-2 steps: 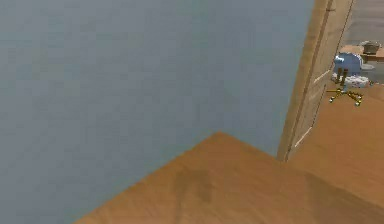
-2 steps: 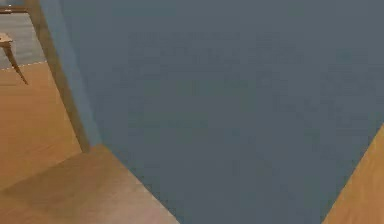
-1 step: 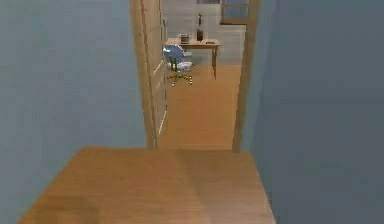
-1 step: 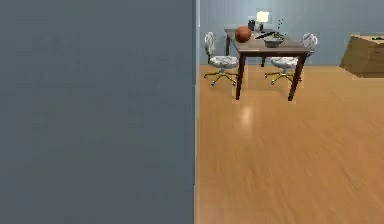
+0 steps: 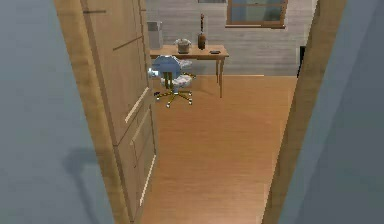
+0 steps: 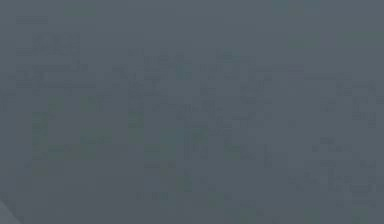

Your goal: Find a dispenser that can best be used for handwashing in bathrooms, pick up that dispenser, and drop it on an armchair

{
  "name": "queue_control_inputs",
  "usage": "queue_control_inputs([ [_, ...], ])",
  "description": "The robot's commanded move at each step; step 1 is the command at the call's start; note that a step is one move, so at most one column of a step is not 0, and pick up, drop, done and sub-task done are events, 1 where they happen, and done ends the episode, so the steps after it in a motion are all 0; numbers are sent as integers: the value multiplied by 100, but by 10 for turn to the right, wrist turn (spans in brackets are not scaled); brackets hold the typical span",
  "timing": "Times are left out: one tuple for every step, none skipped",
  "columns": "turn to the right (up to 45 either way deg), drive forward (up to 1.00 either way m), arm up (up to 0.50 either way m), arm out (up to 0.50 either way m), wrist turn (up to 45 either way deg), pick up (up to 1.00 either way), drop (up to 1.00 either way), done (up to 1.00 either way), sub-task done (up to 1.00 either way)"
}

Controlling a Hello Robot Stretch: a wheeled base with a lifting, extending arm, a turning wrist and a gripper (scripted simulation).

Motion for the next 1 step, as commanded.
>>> queue_control_inputs([
  [60,0,0,0,0,0,0,0,0],
])
